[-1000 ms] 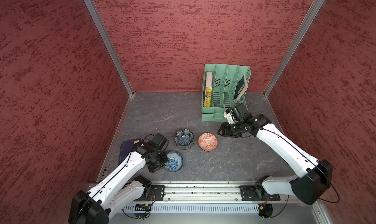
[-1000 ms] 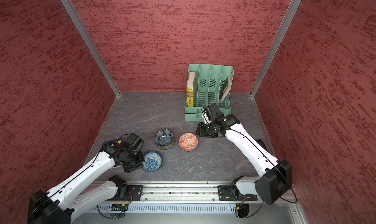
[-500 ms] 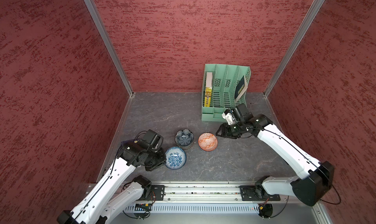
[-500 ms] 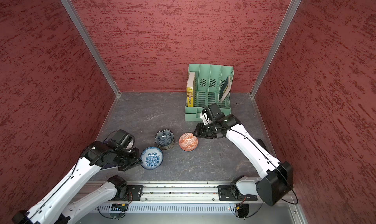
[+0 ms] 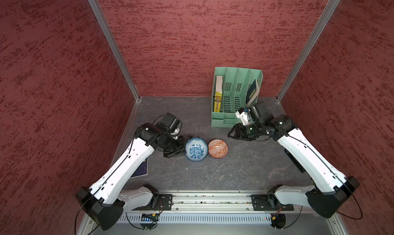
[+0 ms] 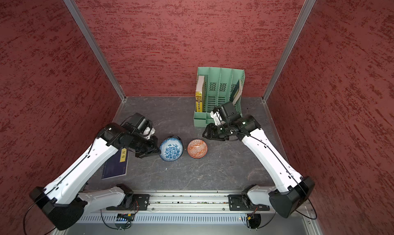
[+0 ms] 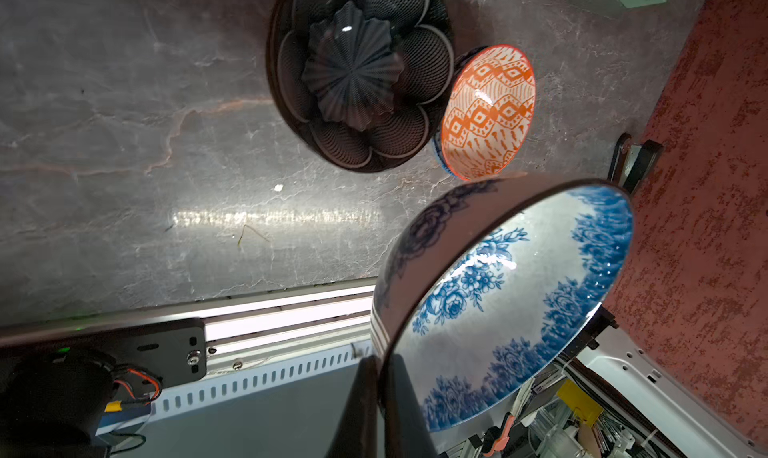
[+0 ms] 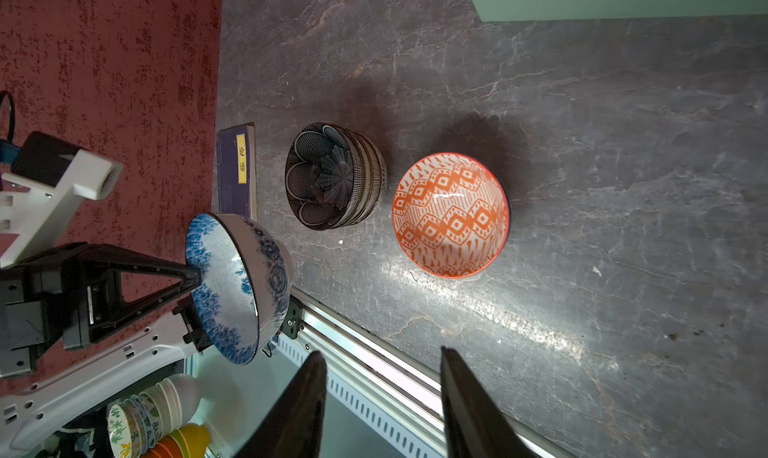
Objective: Stack the bowls
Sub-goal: Pick up the bowl from the center of the board.
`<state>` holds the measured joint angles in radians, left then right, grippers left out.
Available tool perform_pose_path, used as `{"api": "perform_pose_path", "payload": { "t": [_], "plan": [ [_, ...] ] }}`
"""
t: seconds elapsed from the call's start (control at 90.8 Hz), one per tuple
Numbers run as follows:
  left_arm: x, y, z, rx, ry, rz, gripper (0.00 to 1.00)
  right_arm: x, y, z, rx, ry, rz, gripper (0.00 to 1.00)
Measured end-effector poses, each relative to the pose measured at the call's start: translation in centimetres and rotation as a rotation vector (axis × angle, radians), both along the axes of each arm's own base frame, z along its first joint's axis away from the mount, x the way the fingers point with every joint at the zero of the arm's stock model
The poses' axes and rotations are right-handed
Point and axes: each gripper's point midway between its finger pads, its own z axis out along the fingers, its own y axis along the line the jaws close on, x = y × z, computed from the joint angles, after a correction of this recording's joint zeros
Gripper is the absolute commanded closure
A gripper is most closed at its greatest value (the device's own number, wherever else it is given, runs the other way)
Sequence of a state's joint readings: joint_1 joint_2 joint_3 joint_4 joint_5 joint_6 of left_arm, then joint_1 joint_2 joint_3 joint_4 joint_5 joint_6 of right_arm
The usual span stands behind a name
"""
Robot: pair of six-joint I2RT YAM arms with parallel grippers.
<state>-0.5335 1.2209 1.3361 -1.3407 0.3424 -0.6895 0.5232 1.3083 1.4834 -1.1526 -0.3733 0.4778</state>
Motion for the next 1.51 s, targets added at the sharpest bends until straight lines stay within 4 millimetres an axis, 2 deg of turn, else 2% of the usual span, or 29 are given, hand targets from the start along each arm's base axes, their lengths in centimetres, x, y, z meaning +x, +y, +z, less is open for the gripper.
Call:
{"api": "perform_pose_path", "payload": {
  "t": [0.198,0.32,0.837,0.97,1.212,1.51],
  "plan": [
    [3.0,-2.4,0.3,-0.004,-0.001,-0.066,1.00,-0.1,-1.2,1.2,-0.051,-0.018,-0.032,0.52],
    [4.3,-3.4,0.1,-0.002,0.004,-0.100,1.00,-0.3,-1.9,1.1,-0.087,-0.015,-0.045,0.53],
    [5.5,-5.2,-0.7,-0.015,0.026,-0.154,1.00,-0.5,-2.4,-1.0,-0.148,0.050,-0.043,0.57],
    [5.7,-5.5,-0.9,-0.013,0.033,-0.160,1.00,-0.6,-2.0,-1.7,-0.146,0.076,-0.032,0.57],
    [6.2,-7.3,-2.0,-0.006,0.052,-0.195,1.00,0.6,-0.3,-3.1,-0.146,0.101,-0.007,0.57],
    [6.7,-8.6,-2.0,-0.012,0.041,-0.217,1.00,1.8,1.1,-5.6,-0.174,0.152,0.005,0.65]
  ]
}}
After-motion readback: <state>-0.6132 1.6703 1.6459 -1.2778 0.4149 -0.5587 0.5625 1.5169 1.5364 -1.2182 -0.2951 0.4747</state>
